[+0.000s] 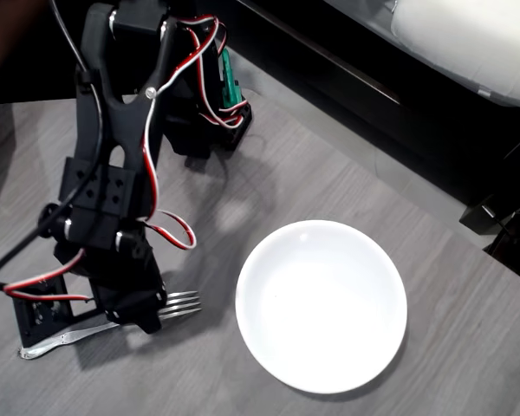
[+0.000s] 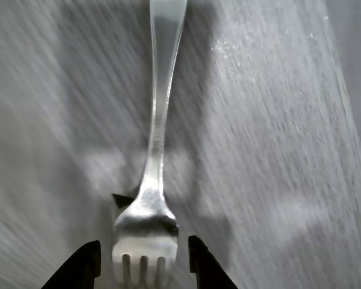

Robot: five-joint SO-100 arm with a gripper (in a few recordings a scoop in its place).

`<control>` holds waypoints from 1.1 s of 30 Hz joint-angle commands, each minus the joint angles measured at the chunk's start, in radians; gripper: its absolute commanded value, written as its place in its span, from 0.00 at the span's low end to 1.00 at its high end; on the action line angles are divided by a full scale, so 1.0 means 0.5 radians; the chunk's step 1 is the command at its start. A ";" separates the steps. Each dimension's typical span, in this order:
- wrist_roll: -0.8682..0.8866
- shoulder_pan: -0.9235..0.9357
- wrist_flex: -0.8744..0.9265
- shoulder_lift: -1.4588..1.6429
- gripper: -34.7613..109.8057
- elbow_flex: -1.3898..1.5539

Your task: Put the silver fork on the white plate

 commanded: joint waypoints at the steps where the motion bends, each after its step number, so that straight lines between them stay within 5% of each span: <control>1: -0.009 -0.021 -0.067 -0.031 0.36 -0.006; 7: -0.006 -0.031 -0.129 -0.089 0.24 -0.021; 26: 0.000 -0.055 0.003 0.512 0.24 -0.025; 33: 0.196 -0.466 0.199 0.871 0.24 -0.025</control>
